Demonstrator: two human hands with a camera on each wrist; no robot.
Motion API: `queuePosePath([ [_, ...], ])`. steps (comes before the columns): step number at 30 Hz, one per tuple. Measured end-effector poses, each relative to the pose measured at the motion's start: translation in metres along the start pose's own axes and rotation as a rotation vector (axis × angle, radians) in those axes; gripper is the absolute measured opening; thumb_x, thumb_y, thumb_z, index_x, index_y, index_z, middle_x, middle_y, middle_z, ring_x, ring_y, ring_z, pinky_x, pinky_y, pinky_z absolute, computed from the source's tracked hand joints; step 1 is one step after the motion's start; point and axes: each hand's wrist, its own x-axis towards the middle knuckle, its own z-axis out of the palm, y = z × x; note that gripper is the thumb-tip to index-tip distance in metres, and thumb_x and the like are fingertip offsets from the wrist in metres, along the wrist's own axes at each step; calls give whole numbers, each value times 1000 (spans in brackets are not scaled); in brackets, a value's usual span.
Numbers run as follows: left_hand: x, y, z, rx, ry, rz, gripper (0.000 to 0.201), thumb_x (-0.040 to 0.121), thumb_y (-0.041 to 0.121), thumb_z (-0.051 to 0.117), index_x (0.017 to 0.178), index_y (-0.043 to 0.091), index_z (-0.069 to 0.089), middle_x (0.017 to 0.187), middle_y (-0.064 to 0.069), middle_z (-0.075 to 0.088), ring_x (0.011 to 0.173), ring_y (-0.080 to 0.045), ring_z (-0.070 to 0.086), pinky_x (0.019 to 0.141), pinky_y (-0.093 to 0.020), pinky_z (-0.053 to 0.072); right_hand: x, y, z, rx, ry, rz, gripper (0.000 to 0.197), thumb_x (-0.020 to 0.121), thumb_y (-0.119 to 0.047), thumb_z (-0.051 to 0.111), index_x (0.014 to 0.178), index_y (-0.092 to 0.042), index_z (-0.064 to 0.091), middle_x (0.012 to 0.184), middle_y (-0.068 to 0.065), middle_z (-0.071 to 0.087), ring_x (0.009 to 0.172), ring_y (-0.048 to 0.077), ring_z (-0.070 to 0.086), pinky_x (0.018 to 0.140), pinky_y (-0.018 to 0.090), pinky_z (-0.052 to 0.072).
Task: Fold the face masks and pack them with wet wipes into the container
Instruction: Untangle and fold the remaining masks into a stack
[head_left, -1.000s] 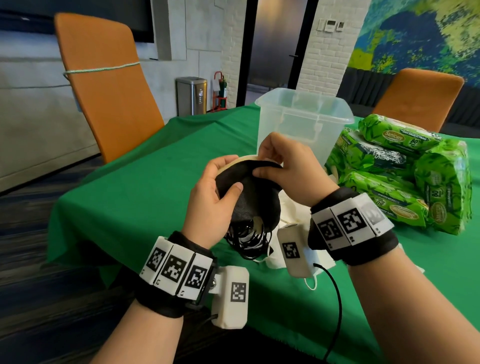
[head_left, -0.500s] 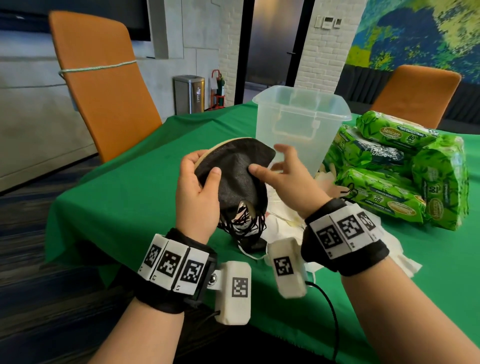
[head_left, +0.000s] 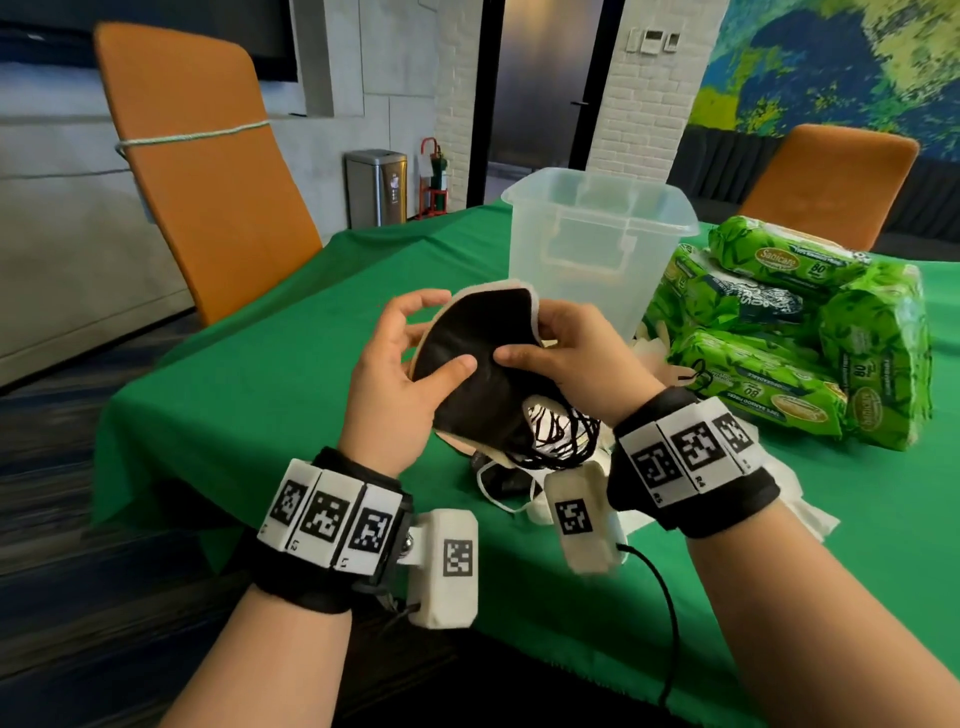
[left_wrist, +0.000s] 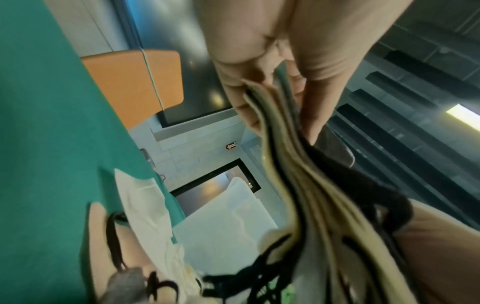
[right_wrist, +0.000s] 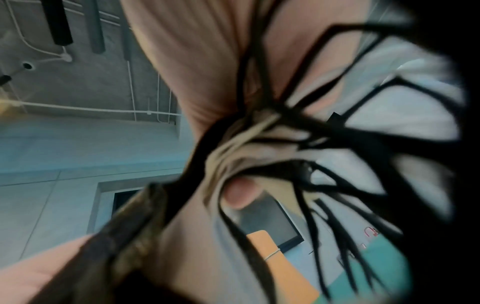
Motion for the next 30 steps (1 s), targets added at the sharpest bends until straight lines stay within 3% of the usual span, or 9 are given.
queuePosePath([
  [3, -1, 0, 0, -42, -24, -20, 49, 77, -4, 67, 103, 36, 55, 82, 3, 71, 80, -14, 66, 82, -48, 55, -1, -1, 0, -13, -43, -12, 30, 79, -11, 70, 109, -10, 64, 103, 8, 69, 99, 23, 64, 92, 48, 48],
  [6, -3, -4, -3, -73, -19, -25, 59, 81, -7, 63, 108, 44, 52, 79, 2, 72, 76, -17, 66, 77, -42, 56, -6, 2, -2, 13, -139, 51, 41, 71, -4, 76, 109, -11, 60, 104, 10, 69, 94, 25, 66, 90, 43, 51],
  [9, -2, -7, -9, 1, 4, 14, 44, 83, -3, 63, 92, 40, 59, 78, 7, 70, 77, -12, 64, 77, -36, 54, -11, 8, -9, 10, -197, 123, 40, 71, 8, 72, 101, -14, 57, 93, 17, 68, 80, 31, 65, 79, 42, 54],
  [12, 0, -10, -12, 79, 17, 26, 40, 85, 1, 63, 74, 39, 69, 77, 19, 68, 82, -2, 61, 82, -21, 47, -15, 13, -17, 89, -128, 154, 40, 71, 15, 67, 93, -17, 57, 89, 18, 66, 76, 27, 63, 74, 33, 55],
  [16, -2, -12, -4, 54, -1, -44, 26, 83, 17, 65, 83, 42, 73, 87, 16, 72, 95, -12, 65, 92, -34, 48, -21, 15, -15, 82, -119, 143, 38, 71, 12, 69, 103, -5, 58, 81, 8, 66, 63, 14, 62, 64, 24, 56],
  [20, -1, -11, -6, 46, -29, -71, 39, 74, -1, 73, 90, 35, 69, 84, 18, 72, 87, -5, 67, 86, -25, 51, -22, 18, -22, 34, -59, 135, 35, 69, 12, 70, 98, -6, 59, 78, 8, 65, 63, 12, 62, 66, 22, 55],
  [24, -2, -10, -3, 63, -44, -58, 45, 72, -5, 73, 95, 33, 66, 93, 14, 71, 90, -3, 66, 89, -23, 50, -20, 21, -30, -24, -52, 155, 34, 69, 8, 73, 89, -16, 59, 74, 6, 66, 66, 20, 61, 72, 33, 55],
  [26, 1, -10, -4, 88, -21, -40, 45, 73, -4, 73, 96, 33, 65, 98, 8, 69, 92, -5, 66, 90, -22, 49, -19, 19, -32, -52, -62, 150, 33, 69, 7, 72, 88, -16, 59, 69, 3, 65, 59, 16, 61, 65, 31, 55],
  [30, 5, -12, -5, 86, 1, -27, 45, 74, -6, 71, 96, 33, 64, 98, 10, 68, 89, 2, 63, 86, -15, 47, -11, 19, -41, -16, -53, 164, 35, 70, 11, 70, 92, -14, 59, 58, 0, 61, 44, 11, 56, 50, 21, 52],
])
